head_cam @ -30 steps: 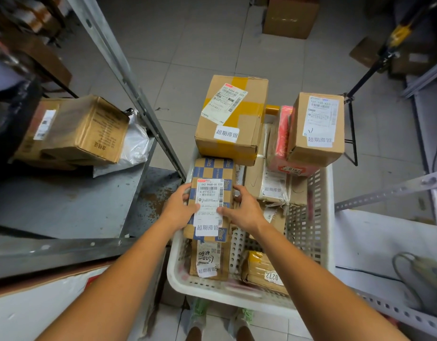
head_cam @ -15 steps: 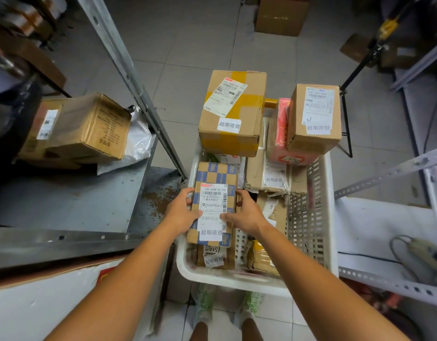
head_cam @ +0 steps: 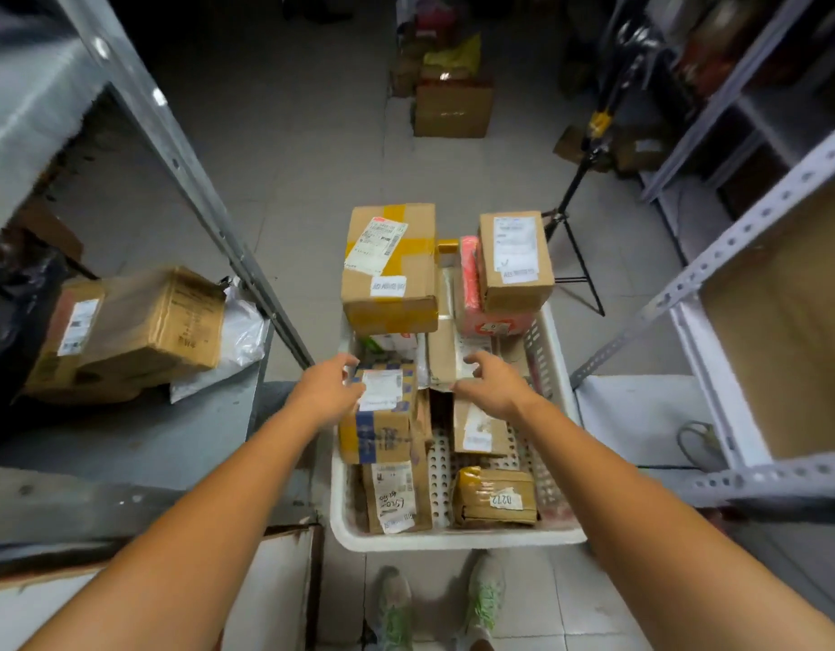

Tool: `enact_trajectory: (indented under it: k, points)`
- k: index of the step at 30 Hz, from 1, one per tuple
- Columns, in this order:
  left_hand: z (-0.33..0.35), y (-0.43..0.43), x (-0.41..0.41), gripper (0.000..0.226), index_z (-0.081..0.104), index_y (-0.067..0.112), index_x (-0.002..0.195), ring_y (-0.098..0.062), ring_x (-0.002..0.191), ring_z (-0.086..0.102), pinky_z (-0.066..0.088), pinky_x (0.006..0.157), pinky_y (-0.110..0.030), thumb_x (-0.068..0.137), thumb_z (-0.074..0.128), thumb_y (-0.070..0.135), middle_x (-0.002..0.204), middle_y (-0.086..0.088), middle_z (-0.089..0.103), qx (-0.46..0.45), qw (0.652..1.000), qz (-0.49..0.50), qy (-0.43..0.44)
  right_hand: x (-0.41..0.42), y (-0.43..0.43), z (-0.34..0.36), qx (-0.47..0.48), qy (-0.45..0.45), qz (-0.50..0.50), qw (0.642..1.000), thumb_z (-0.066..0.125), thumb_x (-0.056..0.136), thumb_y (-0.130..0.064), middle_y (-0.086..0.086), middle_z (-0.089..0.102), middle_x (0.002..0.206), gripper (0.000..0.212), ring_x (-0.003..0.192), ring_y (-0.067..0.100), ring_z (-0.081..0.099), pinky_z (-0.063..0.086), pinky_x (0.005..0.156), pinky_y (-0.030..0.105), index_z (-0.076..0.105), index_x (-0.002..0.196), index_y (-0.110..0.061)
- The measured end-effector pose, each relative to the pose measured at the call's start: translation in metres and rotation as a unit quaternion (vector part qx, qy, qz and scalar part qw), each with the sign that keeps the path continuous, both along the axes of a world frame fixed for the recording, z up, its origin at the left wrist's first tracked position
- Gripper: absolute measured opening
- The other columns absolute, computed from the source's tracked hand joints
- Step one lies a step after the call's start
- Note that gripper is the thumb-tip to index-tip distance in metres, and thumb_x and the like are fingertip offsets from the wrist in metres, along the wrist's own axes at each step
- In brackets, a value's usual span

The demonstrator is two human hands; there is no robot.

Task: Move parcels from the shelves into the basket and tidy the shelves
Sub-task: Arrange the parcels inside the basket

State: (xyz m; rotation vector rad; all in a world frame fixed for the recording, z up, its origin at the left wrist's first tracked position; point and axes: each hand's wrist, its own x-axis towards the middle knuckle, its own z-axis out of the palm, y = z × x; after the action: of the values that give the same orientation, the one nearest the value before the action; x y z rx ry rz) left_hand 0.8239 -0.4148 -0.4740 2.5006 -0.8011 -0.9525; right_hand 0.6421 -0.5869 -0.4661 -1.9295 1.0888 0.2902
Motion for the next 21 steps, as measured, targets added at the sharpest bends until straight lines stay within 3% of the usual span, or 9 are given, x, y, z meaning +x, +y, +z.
enact_trajectory:
  k: [5, 8, 13, 17, 21]
  points:
    - [0.064, -0.048, -0.017, 0.046, 0.051, 0.021, 0.136, -0.026, 0.113, 0.059, 0.049, 0.093, -0.037, 0.093, 0.06, 0.033, 0.127, -0.008, 0.062, -0.03, 0.991, -0.121, -0.056, -0.049, -0.021, 0.072, -0.087, -0.003, -0.039, 0.995, 0.066, 0.092, -0.036, 0.008, 0.058, 0.136, 0.052, 0.122, 0.026, 0.056, 0.046, 0.097, 0.033, 0.049, 0.137, -0.016]
    - [0.098, -0.076, -0.04, 0.047, 0.053, 0.02, 0.136, -0.026, 0.114, 0.059, 0.049, 0.094, -0.036, 0.092, 0.062, 0.034, 0.127, -0.008, 0.063, -0.044, 0.977, -0.191, -0.088, -0.088, -0.028, 0.108, -0.115, 0.002, -0.076, 0.99, 0.064, 0.093, -0.037, 0.011, 0.054, 0.14, 0.057, 0.127, 0.029, 0.053, 0.045, 0.098, 0.036, 0.045, 0.142, -0.014]
    - [0.152, -0.117, -0.1, 0.044, 0.051, 0.021, 0.136, -0.028, 0.112, 0.059, 0.051, 0.082, -0.034, 0.094, 0.057, 0.031, 0.13, -0.008, 0.06, -0.065, 0.941, -0.305, -0.134, -0.165, -0.028, 0.154, -0.143, 0.009, -0.146, 0.979, 0.063, 0.094, -0.04, 0.011, 0.047, 0.147, 0.061, 0.13, 0.028, 0.05, 0.045, 0.103, 0.04, 0.041, 0.146, -0.015]
    - [0.183, -0.142, -0.151, 0.042, 0.051, 0.031, 0.131, -0.025, 0.116, 0.055, 0.043, 0.097, -0.038, 0.09, 0.056, 0.041, 0.128, -0.001, 0.061, -0.075, 0.914, -0.363, -0.162, -0.225, -0.017, 0.182, -0.173, 0.014, -0.187, 0.967, 0.062, 0.094, -0.04, 0.009, 0.05, 0.144, 0.059, 0.127, 0.027, 0.051, 0.045, 0.099, 0.037, 0.042, 0.145, -0.018]
    - [0.211, -0.153, -0.22, 0.044, 0.05, 0.024, 0.135, -0.026, 0.116, 0.056, 0.045, 0.088, -0.033, 0.094, 0.058, 0.037, 0.129, -0.003, 0.059, -0.107, 0.878, -0.429, -0.185, -0.291, 0.004, 0.204, -0.191, 0.023, -0.221, 0.956, 0.062, 0.093, -0.041, 0.008, 0.049, 0.145, 0.06, 0.128, 0.027, 0.051, 0.046, 0.1, 0.038, 0.043, 0.145, -0.017]
